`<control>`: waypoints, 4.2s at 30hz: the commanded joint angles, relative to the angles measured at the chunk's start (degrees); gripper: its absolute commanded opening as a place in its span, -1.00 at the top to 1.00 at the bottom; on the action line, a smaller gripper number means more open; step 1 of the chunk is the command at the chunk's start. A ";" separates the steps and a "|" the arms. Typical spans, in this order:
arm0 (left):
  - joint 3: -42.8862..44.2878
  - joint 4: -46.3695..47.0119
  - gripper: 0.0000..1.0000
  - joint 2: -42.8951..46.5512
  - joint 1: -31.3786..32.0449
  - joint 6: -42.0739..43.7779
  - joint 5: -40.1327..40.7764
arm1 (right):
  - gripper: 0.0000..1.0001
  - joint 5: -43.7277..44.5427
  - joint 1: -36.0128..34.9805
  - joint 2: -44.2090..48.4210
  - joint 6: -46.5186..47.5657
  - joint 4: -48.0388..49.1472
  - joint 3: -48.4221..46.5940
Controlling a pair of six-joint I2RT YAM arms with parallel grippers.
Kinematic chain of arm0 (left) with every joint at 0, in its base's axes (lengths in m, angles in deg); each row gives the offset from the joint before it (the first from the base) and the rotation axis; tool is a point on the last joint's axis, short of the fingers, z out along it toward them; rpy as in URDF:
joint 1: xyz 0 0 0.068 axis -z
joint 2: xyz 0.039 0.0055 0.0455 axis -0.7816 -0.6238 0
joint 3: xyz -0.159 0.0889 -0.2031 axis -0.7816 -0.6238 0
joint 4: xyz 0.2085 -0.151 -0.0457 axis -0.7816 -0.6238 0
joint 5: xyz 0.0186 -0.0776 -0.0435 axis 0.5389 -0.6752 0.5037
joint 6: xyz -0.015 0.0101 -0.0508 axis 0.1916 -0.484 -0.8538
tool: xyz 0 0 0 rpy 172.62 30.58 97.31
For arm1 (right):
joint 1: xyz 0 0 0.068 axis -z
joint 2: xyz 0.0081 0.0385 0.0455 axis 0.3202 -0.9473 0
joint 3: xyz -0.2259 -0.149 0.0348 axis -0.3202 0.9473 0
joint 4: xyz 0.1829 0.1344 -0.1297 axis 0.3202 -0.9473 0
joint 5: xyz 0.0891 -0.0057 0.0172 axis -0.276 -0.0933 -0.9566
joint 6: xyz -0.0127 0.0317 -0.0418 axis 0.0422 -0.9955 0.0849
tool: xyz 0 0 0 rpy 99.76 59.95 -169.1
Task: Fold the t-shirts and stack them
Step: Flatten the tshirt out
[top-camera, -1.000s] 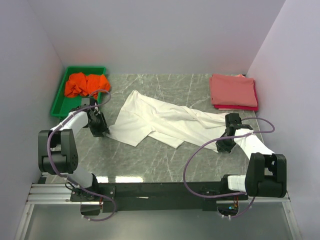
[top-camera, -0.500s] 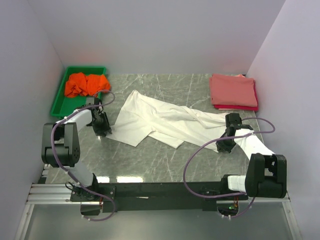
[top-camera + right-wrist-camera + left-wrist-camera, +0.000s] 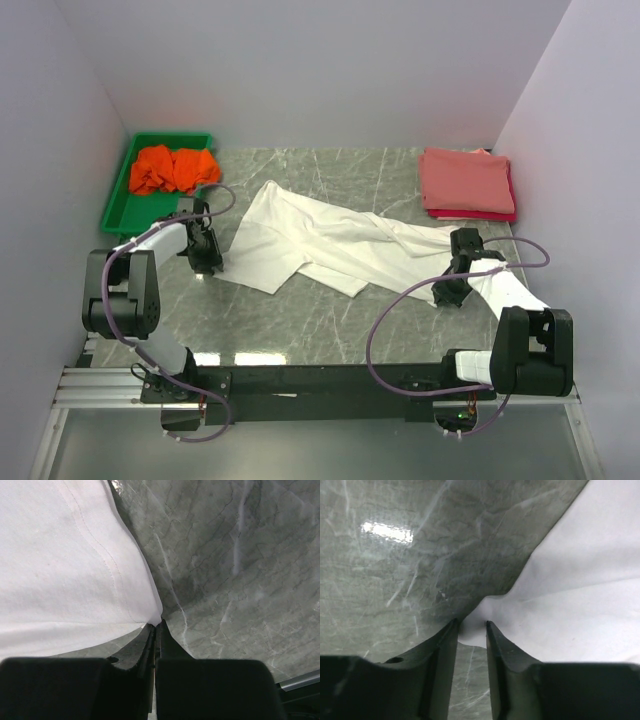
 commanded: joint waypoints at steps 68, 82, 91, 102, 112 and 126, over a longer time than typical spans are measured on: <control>63.46 21.61 0.99 16.82 -8.91 -27.88 -17.84 | 1.00 8.42 0.84 11.30 18.92 -7.14 -64.84; 78.01 13.54 0.99 -7.45 -0.29 -23.67 -15.39 | 1.00 6.84 1.72 -7.15 19.70 -3.08 -67.52; 64.76 18.37 0.99 7.64 -0.29 -19.89 -10.38 | 1.00 4.56 1.81 -3.57 18.92 -3.87 -69.29; 47.79 26.89 0.99 32.44 -0.29 -11.72 0.34 | 1.00 3.85 1.64 16.99 18.47 0.00 -63.40; 56.12 21.80 0.99 40.89 -0.29 -0.56 2.02 | 1.00 4.47 1.64 28.25 17.34 -3.86 -65.94; 46.63 32.17 0.99 14.50 0.32 -12.86 -20.37 | 1.00 15.62 1.81 20.62 11.62 1.48 -44.82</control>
